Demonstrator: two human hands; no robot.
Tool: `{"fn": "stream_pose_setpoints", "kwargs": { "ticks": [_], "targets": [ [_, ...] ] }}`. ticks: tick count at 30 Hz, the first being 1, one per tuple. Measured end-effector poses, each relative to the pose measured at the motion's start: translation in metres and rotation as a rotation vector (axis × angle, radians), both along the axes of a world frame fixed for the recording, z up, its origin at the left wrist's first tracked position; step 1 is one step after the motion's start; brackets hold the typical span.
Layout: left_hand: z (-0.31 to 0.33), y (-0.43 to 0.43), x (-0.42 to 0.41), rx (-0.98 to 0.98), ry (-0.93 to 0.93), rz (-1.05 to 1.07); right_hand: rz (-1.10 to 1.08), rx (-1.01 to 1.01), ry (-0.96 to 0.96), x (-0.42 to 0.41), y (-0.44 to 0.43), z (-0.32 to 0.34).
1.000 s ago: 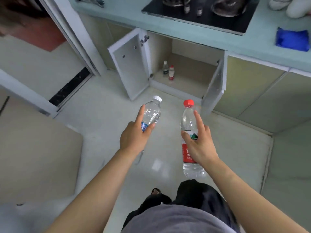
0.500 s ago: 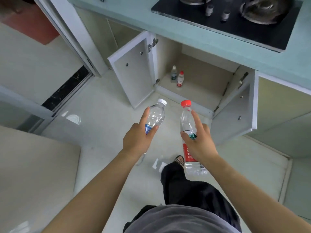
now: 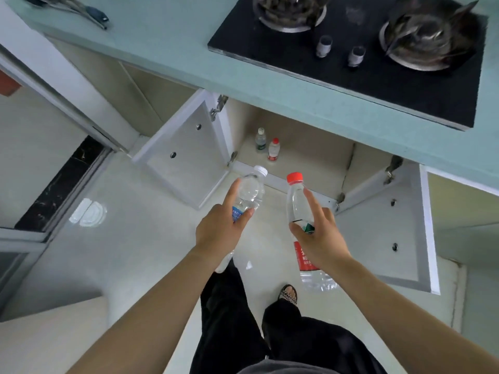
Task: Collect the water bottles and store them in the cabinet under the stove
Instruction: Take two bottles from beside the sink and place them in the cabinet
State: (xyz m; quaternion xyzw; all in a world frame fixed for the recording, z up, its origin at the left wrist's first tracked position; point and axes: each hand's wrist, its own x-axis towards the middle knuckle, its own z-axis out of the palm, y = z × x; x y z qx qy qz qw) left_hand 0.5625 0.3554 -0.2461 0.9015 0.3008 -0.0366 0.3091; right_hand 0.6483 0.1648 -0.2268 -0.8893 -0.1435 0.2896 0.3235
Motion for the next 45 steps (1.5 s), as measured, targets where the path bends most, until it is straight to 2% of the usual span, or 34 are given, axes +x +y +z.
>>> {"fn": "stream_pose_setpoints", "kwargs": {
  "ticks": [7,14,21,26,32,37,41,45],
  "targets": [
    [-0.054,0.093,0.094,0.000,0.051,-0.187,-0.075,-0.117,-0.006,0.062,0.079,-0.045],
    [-0.156,0.154,0.171,-0.023,0.059,-0.146,-0.064,-0.168,-0.001,0.147,0.140,-0.147],
    [-0.318,0.168,0.240,-0.003,0.008,-0.165,-0.102,-0.204,-0.057,0.231,0.153,-0.331],
    [-0.457,0.171,0.283,0.003,-0.032,-0.150,-0.195,-0.139,-0.071,0.285,0.147,-0.488],
    [-0.607,0.177,0.323,-0.100,-0.099,-0.143,-0.136,-0.091,-0.161,0.352,0.157,-0.651],
    [-0.655,0.173,0.351,-0.091,-0.206,-0.120,-0.123,-0.120,-0.256,0.383,0.167,-0.726],
    [-0.654,0.176,0.364,-0.126,-0.280,-0.081,-0.146,-0.148,-0.292,0.382,0.165,-0.743],
    [-0.646,0.179,0.376,-0.057,-0.316,-0.043,-0.160,-0.116,-0.327,0.385,0.161,-0.750]
  ]
}}
